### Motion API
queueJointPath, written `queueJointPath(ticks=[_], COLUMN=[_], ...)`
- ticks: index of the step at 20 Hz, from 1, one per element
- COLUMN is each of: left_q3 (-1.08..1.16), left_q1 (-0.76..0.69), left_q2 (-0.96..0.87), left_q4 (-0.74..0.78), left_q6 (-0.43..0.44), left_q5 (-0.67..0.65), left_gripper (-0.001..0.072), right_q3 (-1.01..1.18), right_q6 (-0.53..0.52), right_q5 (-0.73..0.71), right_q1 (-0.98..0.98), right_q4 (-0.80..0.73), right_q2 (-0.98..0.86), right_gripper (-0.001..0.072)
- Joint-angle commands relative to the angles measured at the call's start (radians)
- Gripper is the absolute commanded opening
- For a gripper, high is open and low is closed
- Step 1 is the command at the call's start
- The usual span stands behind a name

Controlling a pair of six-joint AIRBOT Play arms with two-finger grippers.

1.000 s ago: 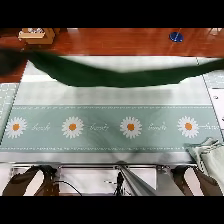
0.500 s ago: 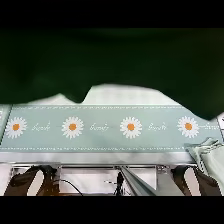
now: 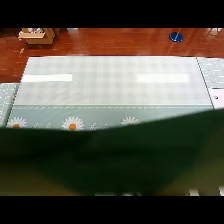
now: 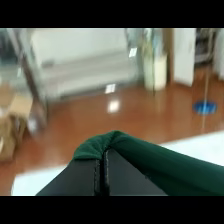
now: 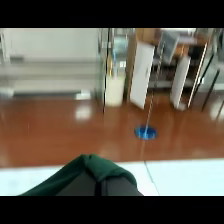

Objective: Fold the shirts.

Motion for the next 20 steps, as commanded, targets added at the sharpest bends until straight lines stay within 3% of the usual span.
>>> queueJointPath(ticks=[1,5,9,12,16,20], left_q3=[-0.085,-0.409,-0.69,-0.771,-0.766,-0.766], left_q1=[0.0,0.0,-0.002,-0.027,-0.105,-0.164], left_q2=[-0.018,-0.065,-0.172,-0.299,-0.499,-0.673], left_q4=[0.062,0.053,-0.082,-0.152,-0.152,-0.149], left_q6=[0.024,0.06,0.086,0.117,0.144,0.165], left_q5=[-0.142,-0.1,0.109,0.28,0.479,0.643], left_gripper=[0.0021,0.0021,0.002,0.002,0.002,0.0021], right_q3=[-0.053,-0.322,-0.494,-0.507,-0.507,-0.507], right_q6=[-0.026,-0.072,-0.077,-0.077,-0.078,-0.077], right_q5=[0.213,0.198,0.145,0.094,-0.126,-0.405], right_q1=[0.0,0.0,0.0,0.069,0.223,0.309], right_q4=[0.04,0.107,0.117,0.085,-0.03,-0.042], right_q2=[-0.026,-0.097,-0.267,-0.429,-0.624,-0.777], right_gripper=[0.0024,0.0024,0.0024,0.0024,0.0024,0.0024])
